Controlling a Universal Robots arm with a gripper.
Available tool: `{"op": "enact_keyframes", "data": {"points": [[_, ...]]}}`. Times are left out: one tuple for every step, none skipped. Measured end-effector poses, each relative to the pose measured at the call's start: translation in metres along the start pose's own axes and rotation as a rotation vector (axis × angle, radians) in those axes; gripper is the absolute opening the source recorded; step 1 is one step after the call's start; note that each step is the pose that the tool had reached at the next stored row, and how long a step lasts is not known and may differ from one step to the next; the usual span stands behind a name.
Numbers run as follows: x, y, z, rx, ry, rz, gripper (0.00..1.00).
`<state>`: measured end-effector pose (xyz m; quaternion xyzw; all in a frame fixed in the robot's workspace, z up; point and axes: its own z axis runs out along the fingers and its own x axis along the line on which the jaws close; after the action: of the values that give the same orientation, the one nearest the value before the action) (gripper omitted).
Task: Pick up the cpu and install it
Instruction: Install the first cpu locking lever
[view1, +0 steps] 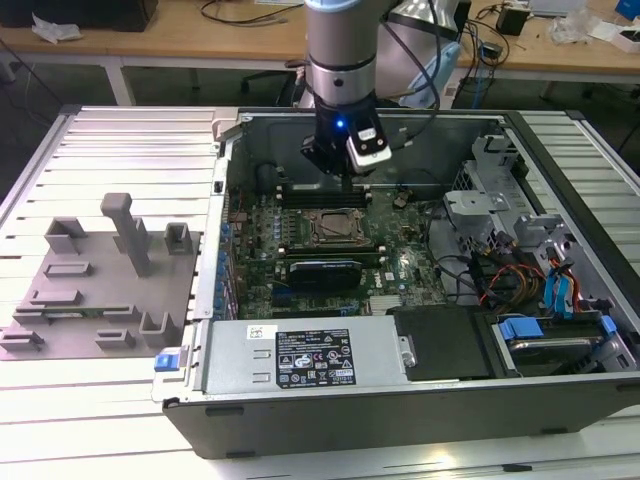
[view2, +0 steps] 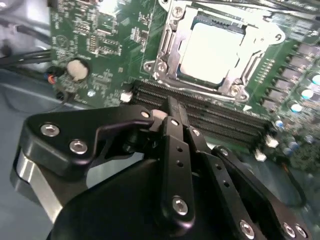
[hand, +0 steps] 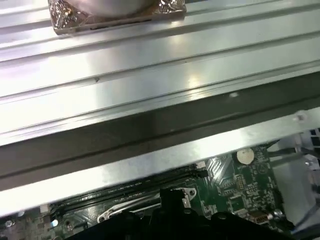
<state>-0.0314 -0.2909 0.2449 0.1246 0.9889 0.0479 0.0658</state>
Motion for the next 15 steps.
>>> {"op": "enact_keyframes", "data": {"points": [[-0.0001,0.0001,-0.0008,0.0019,-0.0004,0.000,0.11],[-0.0001,0.0001,-0.0008,0.0019,-0.0005,0.000,0.11],[-0.0001,0.0001,-0.0008,0.0022,-0.0005,0.000,0.11],[-0.0001,0.0000,-0.0009,0.0126,-0.0015,-0.001,0.11],[-0.0004,-0.0009,-0.0009,0.0447,-0.0032,-0.005,0.11],[-0.0005,-0.0013,-0.0011,0.0650,-0.0028,-0.008,0.11],[-0.0005,-0.0013,-0.0011,0.0839,-0.0031,-0.010,0.11],[-0.0005,-0.0013,-0.0010,0.1110,-0.0010,-0.014,0.11],[-0.0005,-0.0013,-0.0010,0.1295,0.0022,-0.016,0.11],[-0.0005,-0.0013,-0.0011,0.1592,0.0106,-0.019,0.11],[-0.0005,-0.0013,-0.0010,0.1790,0.0170,-0.022,0.11],[-0.0005,-0.0013,-0.0010,0.2025,0.0263,-0.025,0.11],[-0.0005,-0.0013,-0.0010,0.2031,0.0267,-0.025,0.11],[-0.0007,-0.0021,-0.0011,0.2031,0.0269,-0.028,0.11],[-0.0010,-0.0031,-0.0012,0.2028,0.0269,-0.030,0.11]]}}
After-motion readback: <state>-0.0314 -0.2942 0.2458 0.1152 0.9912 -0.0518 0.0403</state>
